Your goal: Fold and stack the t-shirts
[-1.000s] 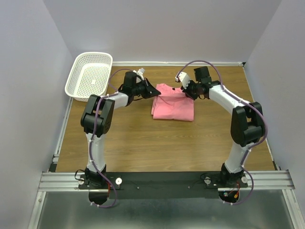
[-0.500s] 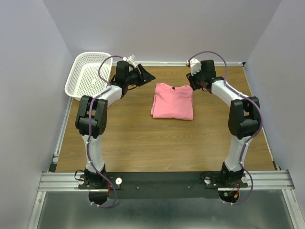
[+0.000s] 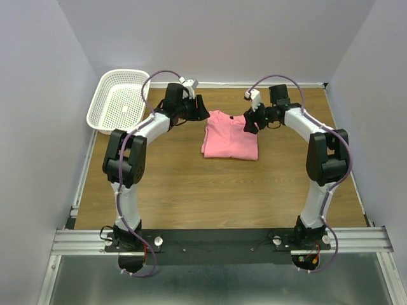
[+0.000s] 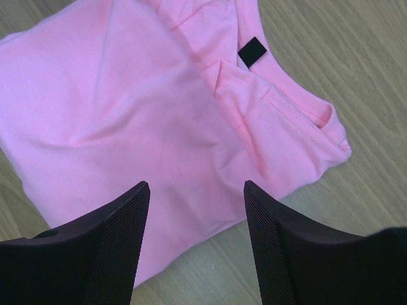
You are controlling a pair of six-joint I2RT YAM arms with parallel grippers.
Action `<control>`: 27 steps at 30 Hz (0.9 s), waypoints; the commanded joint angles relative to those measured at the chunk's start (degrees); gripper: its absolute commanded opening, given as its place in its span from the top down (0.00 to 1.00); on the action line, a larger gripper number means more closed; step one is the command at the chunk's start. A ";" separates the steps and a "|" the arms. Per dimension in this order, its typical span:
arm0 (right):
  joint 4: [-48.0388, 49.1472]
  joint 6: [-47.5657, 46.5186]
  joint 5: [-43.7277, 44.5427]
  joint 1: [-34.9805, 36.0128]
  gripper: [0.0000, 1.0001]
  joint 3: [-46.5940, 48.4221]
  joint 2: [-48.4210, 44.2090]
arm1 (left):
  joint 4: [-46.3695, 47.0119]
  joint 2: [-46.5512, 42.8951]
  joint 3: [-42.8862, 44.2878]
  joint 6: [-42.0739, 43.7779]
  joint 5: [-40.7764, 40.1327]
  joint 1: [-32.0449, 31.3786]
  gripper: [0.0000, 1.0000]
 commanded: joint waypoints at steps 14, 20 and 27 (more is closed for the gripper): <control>-6.70 -3.54 -2.27 -2.77 0.33 7.31 7.00 | -15.40 15.70 17.27 12.63 -1.82 -1.45 0.40; -6.96 -3.63 -3.15 -3.38 0.34 7.13 7.61 | -15.05 18.34 19.21 11.14 2.58 -1.63 0.40; -7.40 -3.36 -2.98 -3.38 0.35 8.36 9.11 | -13.56 18.61 18.60 9.73 5.83 -1.54 0.41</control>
